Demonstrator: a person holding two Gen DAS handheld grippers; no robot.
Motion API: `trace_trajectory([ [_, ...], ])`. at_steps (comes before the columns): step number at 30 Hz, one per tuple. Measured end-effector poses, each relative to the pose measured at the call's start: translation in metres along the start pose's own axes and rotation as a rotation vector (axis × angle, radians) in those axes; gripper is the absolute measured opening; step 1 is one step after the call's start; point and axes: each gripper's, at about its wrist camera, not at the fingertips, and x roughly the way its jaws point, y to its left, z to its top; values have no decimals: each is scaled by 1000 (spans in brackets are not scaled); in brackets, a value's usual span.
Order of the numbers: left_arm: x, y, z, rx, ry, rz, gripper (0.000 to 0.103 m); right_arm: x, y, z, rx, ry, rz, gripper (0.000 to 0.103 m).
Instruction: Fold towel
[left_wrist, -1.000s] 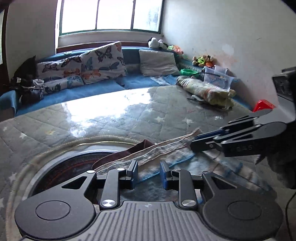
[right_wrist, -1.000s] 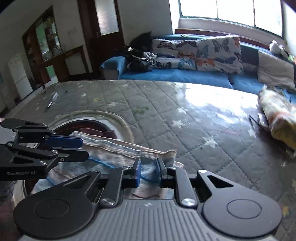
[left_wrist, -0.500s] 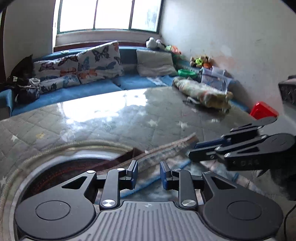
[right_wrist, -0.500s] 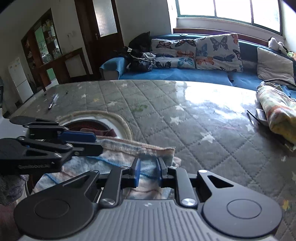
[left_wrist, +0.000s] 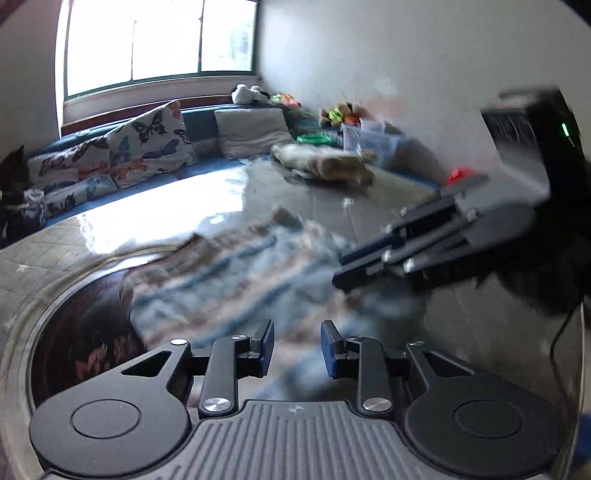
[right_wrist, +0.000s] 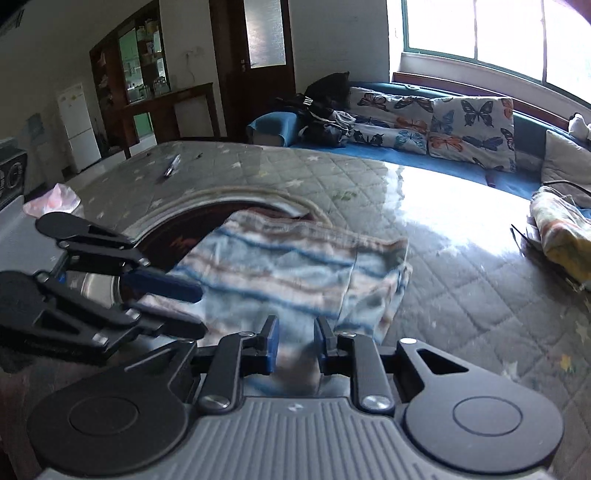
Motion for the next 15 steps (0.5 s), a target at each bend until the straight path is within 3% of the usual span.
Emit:
trace_trajectory([
  [5, -10, -7, -26, 12, 32, 22, 30, -13, 9, -20, -20, -4, -23, 22],
  [15, -39, 4, -43, -48, 25, 72, 30, -29, 18, -30, -40, -19, -48, 23],
])
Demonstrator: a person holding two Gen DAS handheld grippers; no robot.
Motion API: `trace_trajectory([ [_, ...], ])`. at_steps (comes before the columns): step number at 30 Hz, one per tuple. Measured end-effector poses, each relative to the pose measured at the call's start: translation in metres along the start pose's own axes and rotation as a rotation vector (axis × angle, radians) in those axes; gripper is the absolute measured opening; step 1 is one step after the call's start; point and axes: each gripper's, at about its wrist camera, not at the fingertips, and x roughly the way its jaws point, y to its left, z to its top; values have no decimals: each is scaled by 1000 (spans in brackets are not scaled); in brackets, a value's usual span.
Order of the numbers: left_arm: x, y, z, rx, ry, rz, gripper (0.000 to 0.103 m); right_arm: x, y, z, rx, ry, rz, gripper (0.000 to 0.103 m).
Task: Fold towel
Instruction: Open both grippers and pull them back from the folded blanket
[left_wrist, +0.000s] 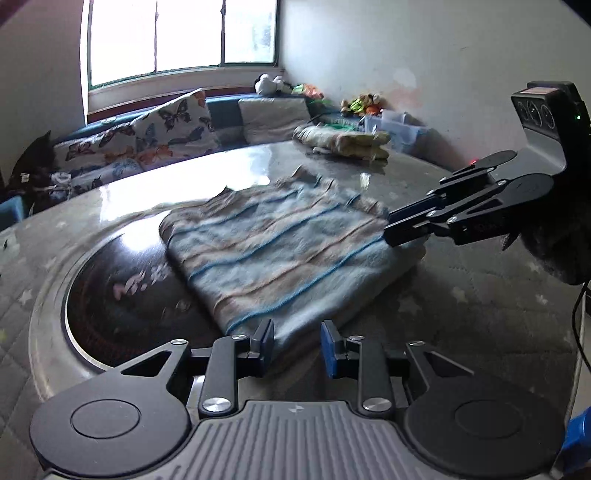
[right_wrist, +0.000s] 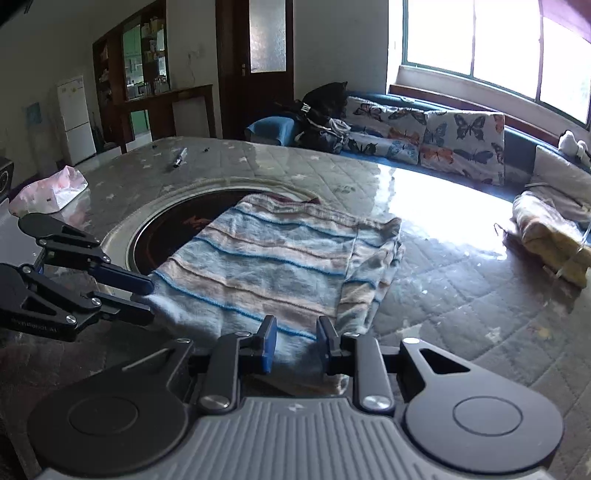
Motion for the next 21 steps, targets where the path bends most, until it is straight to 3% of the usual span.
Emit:
trace_trajectory([
  [4, -10, 5, -1, -21, -2, -3, 34, 0, 0, -1, 16, 8, -7, 23],
  [8, -15, 14, 4, -75, -26, 21, 42, -5, 2, -2, 29, -19, -6, 32],
  [13, -2, 21, 9, -149, 12, 56, 49, -1, 4, -8, 70, -14, -17, 33],
  [21, 2, 17, 13, -160, -3, 73, 74, -10, 7, -14, 144, -54, -34, 37],
])
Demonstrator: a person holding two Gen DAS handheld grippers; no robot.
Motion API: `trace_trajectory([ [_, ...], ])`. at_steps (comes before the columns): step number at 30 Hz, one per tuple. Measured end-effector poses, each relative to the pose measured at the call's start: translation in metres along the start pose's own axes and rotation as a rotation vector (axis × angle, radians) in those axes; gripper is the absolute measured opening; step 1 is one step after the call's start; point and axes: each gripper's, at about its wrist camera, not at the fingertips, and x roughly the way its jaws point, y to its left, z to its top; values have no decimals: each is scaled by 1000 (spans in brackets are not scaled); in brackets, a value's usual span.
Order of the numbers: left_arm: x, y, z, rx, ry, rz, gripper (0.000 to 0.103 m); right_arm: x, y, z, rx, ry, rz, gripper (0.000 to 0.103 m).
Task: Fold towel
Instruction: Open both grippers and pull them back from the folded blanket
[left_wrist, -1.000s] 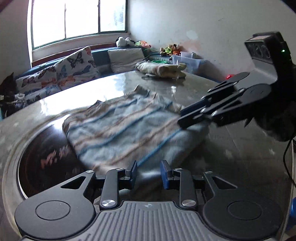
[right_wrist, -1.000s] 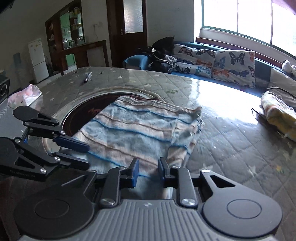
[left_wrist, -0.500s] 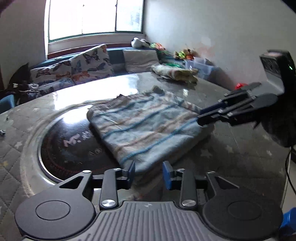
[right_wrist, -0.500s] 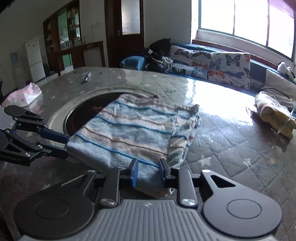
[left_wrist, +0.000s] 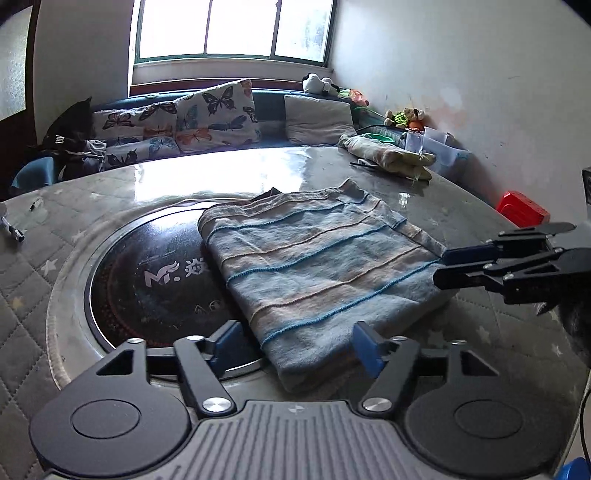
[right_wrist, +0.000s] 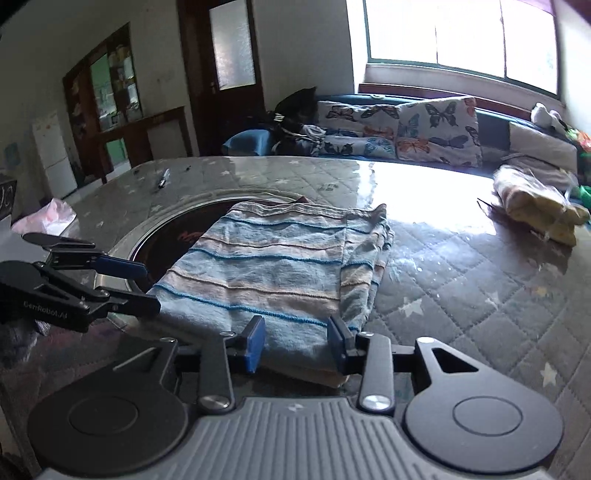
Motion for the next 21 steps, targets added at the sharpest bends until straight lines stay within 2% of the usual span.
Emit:
trace_trajectory([
  [7, -2, -5, 3, -5, -15, 32, 89, -8, 6, -9, 39, -24, -29, 40],
  [14, -11, -12, 1, 5, -39, 66, 102, -23, 14, -20, 45, -35, -65, 53],
  [21, -26, -18, -1, 3, -66, 76, 103, -40, 18, -30, 74, -57, -94, 60],
])
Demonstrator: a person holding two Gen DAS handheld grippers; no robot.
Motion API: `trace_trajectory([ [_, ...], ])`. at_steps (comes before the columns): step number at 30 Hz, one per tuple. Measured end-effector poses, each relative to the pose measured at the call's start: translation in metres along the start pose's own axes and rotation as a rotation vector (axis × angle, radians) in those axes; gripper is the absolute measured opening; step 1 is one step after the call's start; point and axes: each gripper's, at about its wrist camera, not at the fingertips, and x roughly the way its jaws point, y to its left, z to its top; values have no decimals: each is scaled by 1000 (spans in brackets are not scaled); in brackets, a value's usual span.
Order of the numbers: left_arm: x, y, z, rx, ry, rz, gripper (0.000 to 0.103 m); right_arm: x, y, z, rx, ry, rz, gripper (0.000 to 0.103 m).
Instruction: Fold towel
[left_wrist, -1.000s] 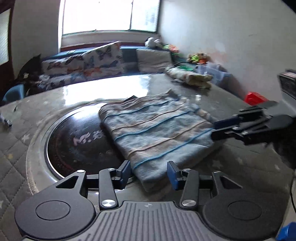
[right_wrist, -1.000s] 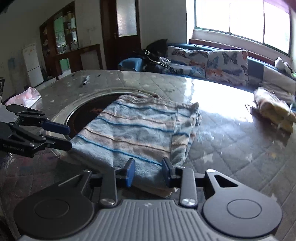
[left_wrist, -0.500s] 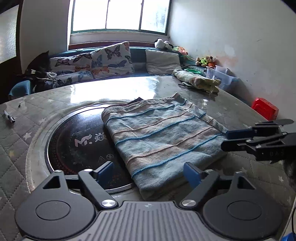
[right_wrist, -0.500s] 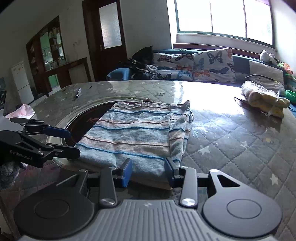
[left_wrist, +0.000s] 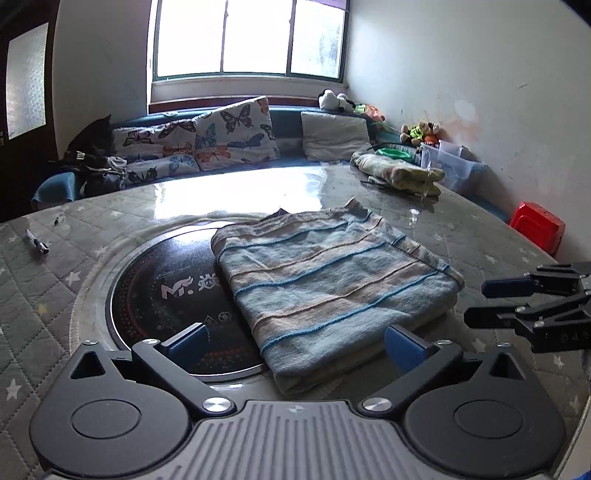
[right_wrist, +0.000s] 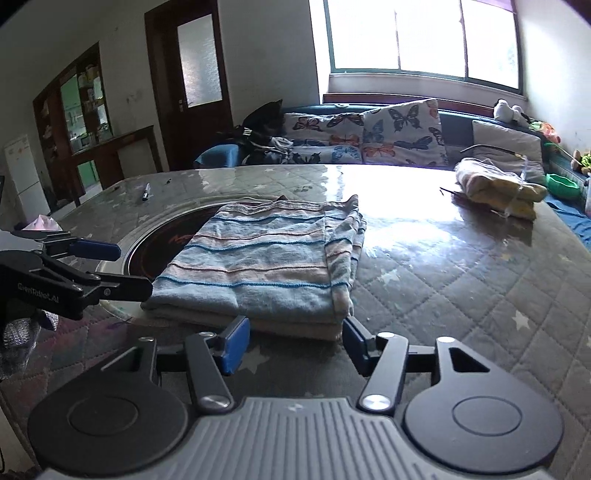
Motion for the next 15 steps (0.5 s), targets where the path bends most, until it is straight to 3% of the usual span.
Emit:
trace_trajectory([
  [6, -17, -5, -1, 14, -41, 12, 103, -18, 10, -4, 9, -51, -12, 81],
  [15, -24, -6, -3, 10, -47, 25, 103, -35, 28, -5, -13, -119, -51, 103],
])
